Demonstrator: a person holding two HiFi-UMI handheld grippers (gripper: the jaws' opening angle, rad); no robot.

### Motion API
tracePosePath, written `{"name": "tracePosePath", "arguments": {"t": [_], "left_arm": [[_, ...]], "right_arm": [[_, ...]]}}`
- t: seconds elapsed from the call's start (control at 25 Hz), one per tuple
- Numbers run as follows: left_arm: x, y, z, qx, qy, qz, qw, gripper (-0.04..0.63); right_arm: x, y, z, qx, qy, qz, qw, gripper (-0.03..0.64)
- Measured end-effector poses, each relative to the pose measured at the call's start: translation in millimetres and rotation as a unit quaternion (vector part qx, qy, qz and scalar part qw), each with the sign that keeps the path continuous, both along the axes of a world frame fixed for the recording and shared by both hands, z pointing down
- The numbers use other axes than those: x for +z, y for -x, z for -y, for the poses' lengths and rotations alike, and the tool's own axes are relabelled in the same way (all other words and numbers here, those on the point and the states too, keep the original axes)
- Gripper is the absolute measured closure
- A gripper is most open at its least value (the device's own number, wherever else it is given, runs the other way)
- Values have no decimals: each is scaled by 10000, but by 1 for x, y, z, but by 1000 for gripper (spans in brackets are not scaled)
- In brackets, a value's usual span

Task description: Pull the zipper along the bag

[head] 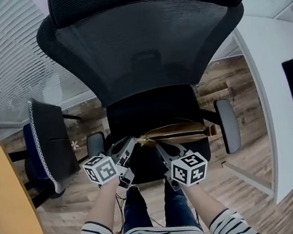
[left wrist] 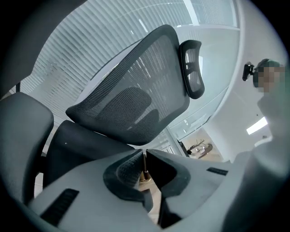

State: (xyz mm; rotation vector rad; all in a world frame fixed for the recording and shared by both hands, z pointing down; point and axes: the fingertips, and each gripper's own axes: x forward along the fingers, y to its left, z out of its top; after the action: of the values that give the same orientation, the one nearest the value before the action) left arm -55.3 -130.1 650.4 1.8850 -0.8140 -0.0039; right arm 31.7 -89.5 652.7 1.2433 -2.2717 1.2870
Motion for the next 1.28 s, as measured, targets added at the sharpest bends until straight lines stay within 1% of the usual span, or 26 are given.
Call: {"name": "tracePosePath", "arguments": {"t": [0.12, 0.24, 0.4, 0.52, 0.72, 0.88, 1.28], "left_arm": [[-1, 1, -2, -16, -79, 145, 9999, 552], [-1, 3, 0, -23, -109, 414, 9991, 554], [-5, 0, -1, 118, -253, 835, 9961, 554], [-6, -1, -1, 114, -281, 1024, 9943, 554], [-6, -1, -4, 16, -308, 1342, 9905, 554], [-5, -1, -5, -120, -263, 1418, 9895, 554], [-1, 0, -4, -346, -243, 1520, 9875, 554]], "right_arm": [[4, -5, 1, 21, 67, -110, 9999, 581], [8, -10, 5, 54, 151, -222, 9996, 581], [9, -14, 3, -10, 178, -337, 9993, 581], [10, -17, 2, -17, 228, -389, 9990, 581], [18, -23, 0, 52, 442, -488, 9978, 581], [20, -29, 0, 125, 498, -519, 9973, 581], [23, -51, -2, 254, 471, -758, 9957, 581]]}}
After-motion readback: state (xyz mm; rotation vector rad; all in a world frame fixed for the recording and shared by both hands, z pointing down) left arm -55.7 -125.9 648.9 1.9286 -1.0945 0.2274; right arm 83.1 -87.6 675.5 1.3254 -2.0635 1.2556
